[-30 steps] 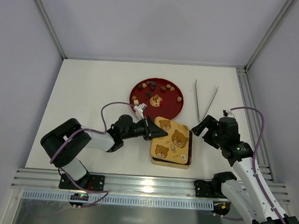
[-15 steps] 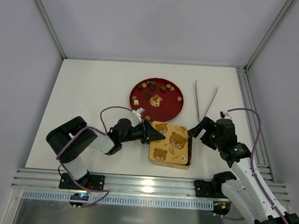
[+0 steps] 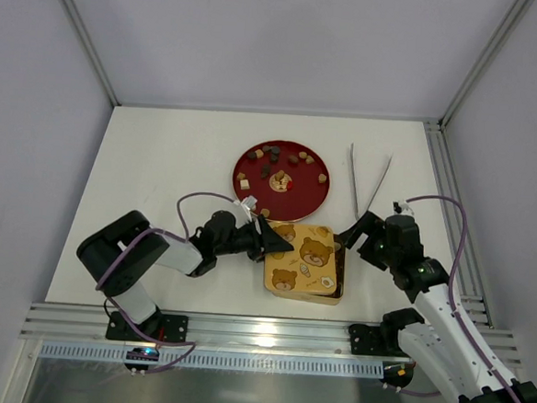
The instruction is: Pack the chocolate
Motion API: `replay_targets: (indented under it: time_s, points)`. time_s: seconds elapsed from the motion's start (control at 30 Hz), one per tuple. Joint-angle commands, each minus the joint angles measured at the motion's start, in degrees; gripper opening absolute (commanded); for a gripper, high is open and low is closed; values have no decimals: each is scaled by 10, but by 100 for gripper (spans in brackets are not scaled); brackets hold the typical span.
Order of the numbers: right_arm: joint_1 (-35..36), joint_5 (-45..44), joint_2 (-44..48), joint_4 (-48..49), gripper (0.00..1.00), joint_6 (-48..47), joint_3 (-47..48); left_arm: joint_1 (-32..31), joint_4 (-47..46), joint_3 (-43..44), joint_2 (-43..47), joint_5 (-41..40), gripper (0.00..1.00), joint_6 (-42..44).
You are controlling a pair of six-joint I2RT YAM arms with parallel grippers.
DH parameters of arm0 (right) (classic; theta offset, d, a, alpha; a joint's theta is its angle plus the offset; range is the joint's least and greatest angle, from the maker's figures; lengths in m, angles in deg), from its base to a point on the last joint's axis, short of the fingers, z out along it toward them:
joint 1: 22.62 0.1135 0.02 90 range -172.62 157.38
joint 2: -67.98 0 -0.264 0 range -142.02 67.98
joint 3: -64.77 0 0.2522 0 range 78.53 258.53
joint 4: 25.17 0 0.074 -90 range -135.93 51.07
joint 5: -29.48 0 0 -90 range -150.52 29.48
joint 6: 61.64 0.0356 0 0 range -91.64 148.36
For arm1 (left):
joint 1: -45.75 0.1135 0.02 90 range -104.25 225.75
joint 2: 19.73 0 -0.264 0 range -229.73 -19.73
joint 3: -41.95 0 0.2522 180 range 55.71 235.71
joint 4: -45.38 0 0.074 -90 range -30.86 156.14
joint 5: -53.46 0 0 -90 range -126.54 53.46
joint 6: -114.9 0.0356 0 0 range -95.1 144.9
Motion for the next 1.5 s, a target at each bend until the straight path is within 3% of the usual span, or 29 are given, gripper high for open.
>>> replay_targets:
  time_s: [0.0, 0.43, 0.9, 1.47]
  points:
    - [6, -13, 1, 24, 89, 5, -4, 5, 57, 26, 23, 11, 55, 29]
    - [47, -17, -24, 59, 89, 23, -15, 15, 219, 69, 51, 17, 57, 76]
    - [73, -20, -51, 92, 88, 36, -28, 21, 320, 100, 79, 17, 63, 113]
    - [90, -20, -55, 104, 88, 41, -39, 36, 435, 138, 95, 7, 64, 141]
